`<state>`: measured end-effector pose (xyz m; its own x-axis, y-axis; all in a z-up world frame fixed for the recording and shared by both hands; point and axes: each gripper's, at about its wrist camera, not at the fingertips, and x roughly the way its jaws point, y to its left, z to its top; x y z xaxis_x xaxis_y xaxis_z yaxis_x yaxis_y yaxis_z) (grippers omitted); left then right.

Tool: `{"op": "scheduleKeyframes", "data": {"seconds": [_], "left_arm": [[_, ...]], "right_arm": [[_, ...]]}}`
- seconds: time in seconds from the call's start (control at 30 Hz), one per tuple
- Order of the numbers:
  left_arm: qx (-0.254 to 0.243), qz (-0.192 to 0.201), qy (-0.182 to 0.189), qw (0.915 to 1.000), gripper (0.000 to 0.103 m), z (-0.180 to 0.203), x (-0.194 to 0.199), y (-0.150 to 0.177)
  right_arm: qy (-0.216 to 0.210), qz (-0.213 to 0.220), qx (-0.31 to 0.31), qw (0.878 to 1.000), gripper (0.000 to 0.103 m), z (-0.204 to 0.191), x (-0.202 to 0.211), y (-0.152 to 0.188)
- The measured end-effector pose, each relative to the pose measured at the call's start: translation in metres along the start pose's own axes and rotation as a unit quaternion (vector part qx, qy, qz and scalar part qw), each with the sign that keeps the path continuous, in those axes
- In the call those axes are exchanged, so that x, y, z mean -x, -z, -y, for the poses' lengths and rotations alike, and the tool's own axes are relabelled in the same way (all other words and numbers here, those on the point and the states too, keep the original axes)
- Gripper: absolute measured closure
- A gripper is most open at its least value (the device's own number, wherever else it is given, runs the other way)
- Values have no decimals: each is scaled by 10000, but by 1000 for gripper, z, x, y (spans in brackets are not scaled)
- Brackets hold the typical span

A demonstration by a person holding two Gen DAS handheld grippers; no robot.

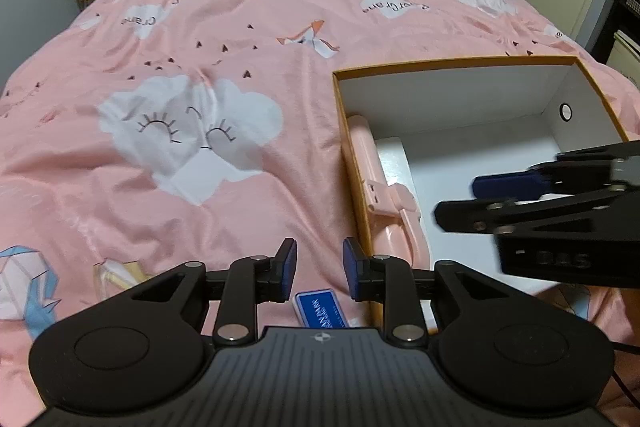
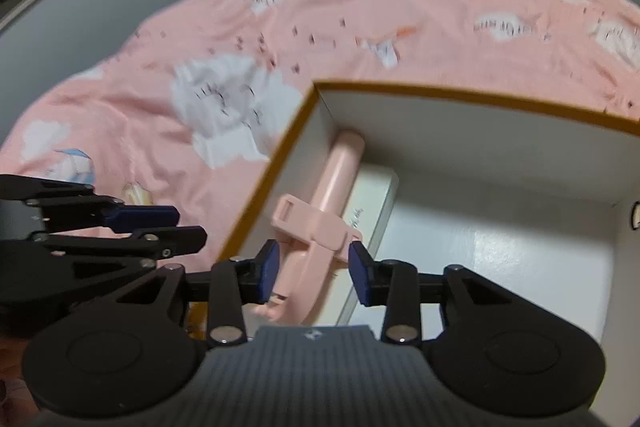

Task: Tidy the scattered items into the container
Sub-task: 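Lower the pink fan into the box and open the right tool, then move both tools back to the pile of plush items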

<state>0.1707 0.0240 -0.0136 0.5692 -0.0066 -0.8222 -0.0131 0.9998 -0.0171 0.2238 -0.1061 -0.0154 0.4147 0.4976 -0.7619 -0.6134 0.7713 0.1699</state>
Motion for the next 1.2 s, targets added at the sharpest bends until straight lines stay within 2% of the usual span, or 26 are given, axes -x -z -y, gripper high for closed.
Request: {"op": "scheduleKeyframes", "data": {"seconds": [0.1, 0.17, 0.37, 0.4, 0.47, 0.73, 0.97, 1.07, 1.2], "left_arm": [[-40, 73, -88, 9999, 63, -5, 16, 8], [-77, 115, -117, 9998, 53, -7, 26, 14], [-163, 243, -253, 9993, 48, -15, 55, 36], [-158, 265, -270, 9992, 48, -16, 60, 39], [-115, 351, -281, 9989, 47, -19, 70, 45], [310, 937, -189, 9949, 45, -34, 111, 51], [181, 1282, -361, 9909, 44, -31, 146, 52], [116, 1242, -402, 9914, 43, -31, 152, 55], [-43, 899, -485, 9948, 43, -30, 141, 64]], "right_arm": [[-11, 333, -3, 9994, 53, -8, 21, 11], [-33, 510, -40, 9987, 46, -13, 32, 19], [-99, 599, -37, 9982, 42, -28, 52, 47], [-138, 586, -88, 9981, 39, -29, 54, 53], [-203, 525, -196, 9982, 28, -33, 55, 65], [-479, -244, -184, 9984, 27, -54, 43, 99], [-328, -594, -83, 9977, 27, -65, 38, 109], [-325, -716, -107, 9969, 27, -65, 37, 114], [-380, -934, -168, 9948, 34, -65, 34, 122]]}}
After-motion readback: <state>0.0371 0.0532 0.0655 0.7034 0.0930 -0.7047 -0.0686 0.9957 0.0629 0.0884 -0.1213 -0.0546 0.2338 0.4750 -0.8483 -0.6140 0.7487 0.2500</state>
